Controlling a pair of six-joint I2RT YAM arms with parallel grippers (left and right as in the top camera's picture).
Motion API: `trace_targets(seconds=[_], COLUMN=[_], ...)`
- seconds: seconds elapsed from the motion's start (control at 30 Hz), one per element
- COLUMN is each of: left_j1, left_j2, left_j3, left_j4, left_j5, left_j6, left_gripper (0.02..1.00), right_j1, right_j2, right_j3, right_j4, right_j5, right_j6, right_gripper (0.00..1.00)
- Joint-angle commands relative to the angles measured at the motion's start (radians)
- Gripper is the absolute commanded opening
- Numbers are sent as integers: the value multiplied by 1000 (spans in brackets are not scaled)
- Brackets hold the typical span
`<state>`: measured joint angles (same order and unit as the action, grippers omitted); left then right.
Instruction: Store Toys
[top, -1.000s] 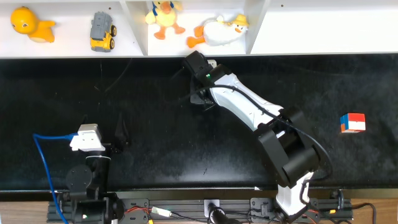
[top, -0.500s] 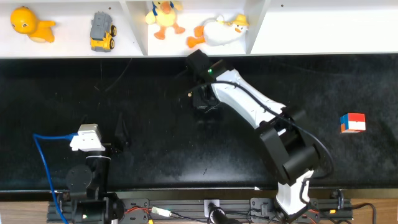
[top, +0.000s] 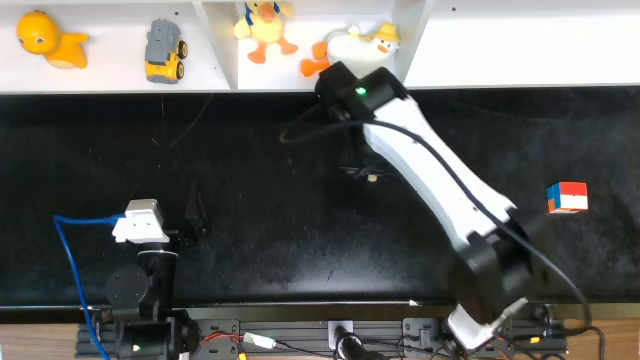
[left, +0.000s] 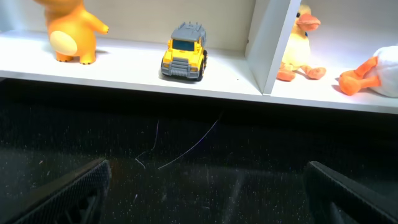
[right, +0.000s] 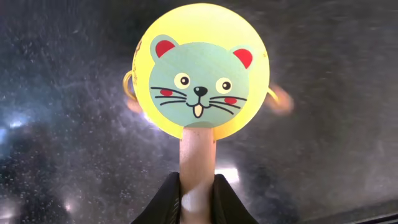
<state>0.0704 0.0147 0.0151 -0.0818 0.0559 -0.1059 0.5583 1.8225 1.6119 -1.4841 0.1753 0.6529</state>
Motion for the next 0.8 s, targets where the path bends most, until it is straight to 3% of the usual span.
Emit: trace_targets(seconds=[0.03,0.27,0.53,0.8], left_j1=[-5,-5,-5,-5], left_j2=[-12,-12,-12,-12], left_j3=[-7,-7,-7,-7], left_j4=[2,2,2,2], left_j5=[-9,-9,-9,-9], left_j6=[-15,-15,-15,-15], left_gripper=[998,998,998,998], right_j1=[-51,-232,-420,-486], right_j2=[-105,-189,-187,-159], right_j3=[-98,-196,-197,-198], right_j4=[26,109,335,597], right_j5=[63,53,-5,-50], right_j6=[43,-48,-318,-589], right_gripper=[47,45,45,51])
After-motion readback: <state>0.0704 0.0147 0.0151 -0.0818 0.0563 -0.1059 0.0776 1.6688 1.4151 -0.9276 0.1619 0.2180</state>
